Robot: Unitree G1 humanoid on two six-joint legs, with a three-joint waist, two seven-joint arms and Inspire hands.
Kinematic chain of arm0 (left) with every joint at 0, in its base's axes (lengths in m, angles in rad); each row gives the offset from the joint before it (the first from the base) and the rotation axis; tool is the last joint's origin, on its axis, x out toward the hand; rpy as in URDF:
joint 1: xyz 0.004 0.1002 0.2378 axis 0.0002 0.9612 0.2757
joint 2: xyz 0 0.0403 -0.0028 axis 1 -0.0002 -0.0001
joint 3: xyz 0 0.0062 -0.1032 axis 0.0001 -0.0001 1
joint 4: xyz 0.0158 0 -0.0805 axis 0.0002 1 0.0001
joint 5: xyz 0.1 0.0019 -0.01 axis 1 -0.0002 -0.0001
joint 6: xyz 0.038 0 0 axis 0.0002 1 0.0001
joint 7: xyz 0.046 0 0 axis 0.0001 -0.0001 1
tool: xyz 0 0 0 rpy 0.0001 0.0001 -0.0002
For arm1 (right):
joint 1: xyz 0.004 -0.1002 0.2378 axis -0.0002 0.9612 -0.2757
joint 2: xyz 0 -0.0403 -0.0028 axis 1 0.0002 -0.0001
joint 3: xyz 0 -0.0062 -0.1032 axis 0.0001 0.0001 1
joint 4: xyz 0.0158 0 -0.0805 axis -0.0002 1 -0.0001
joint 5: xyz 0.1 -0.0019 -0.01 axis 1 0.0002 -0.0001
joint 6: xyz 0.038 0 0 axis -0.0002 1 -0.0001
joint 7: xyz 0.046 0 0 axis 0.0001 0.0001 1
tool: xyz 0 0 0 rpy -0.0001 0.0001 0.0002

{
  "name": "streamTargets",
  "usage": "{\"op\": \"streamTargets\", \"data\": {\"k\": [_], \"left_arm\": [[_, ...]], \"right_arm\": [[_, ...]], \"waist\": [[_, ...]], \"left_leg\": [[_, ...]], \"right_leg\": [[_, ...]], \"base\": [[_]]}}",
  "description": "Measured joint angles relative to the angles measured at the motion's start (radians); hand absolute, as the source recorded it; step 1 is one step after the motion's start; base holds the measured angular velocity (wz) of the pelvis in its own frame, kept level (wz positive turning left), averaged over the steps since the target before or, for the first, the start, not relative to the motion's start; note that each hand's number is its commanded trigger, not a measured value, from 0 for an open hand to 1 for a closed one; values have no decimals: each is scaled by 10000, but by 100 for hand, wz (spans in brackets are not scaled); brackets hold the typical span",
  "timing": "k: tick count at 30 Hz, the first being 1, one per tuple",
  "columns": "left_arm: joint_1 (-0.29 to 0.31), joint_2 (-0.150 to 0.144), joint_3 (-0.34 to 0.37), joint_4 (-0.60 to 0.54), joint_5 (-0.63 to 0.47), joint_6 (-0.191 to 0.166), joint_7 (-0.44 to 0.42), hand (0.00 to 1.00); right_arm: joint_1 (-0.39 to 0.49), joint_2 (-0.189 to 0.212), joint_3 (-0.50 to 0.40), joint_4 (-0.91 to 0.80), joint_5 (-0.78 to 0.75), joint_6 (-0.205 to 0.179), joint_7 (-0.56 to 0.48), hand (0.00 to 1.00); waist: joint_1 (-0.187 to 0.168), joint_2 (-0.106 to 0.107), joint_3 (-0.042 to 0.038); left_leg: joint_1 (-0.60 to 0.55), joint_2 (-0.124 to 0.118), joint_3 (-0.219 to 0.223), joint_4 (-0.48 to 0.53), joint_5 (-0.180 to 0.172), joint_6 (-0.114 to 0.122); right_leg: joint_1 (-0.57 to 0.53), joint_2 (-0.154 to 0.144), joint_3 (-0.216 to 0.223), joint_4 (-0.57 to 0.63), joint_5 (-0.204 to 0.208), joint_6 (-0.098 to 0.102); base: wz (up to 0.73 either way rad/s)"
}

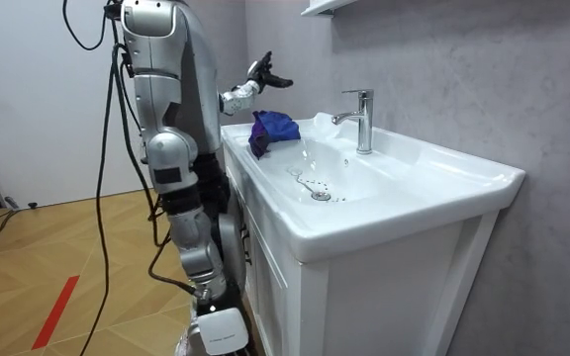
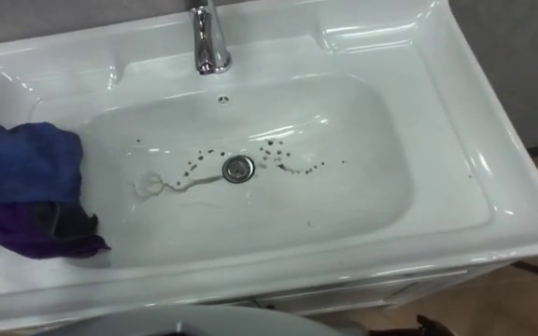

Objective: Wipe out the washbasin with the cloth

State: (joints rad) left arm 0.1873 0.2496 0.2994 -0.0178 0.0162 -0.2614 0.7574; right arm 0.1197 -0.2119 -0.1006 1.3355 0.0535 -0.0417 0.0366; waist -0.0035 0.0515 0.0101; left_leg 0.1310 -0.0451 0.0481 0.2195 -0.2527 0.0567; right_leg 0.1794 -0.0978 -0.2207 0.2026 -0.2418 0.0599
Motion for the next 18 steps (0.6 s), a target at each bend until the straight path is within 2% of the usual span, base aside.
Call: {"op": "streamTargets", "data": {"k": [1,7,10,18], "left_arm": [[0,-11,-165,3,22,1,-125,0],[14,-209,-703,5,445,132,-476,0],[13,-326,-718,22,657,133,-526,0],[248,-413,-1147,1301,1231,232,-438,0]], "right_arm": [[-3,-1,9,9,81,2,2,0],[-12,5,40,153,308,120,94,0],[-19,9,105,200,320,120,95,0],[-14,4,310,202,277,194,101,0]], "waist": [[-10,-17,21],[-9,-72,-23],[-20,-105,-44],[43,-162,-67]], "left_leg": [[-3,9,25,-2,0,0],[1,4,56,-41,0,1],[3,0,63,-31,1,1],[37,6,171,-16,3,3]], "right_leg": [[-23,2,29,0,2,0],[-57,7,133,11,11,8],[-55,7,144,9,14,10],[-55,20,205,32,14,9]], "base": [[-6],[-1],[0],[-4]]}}
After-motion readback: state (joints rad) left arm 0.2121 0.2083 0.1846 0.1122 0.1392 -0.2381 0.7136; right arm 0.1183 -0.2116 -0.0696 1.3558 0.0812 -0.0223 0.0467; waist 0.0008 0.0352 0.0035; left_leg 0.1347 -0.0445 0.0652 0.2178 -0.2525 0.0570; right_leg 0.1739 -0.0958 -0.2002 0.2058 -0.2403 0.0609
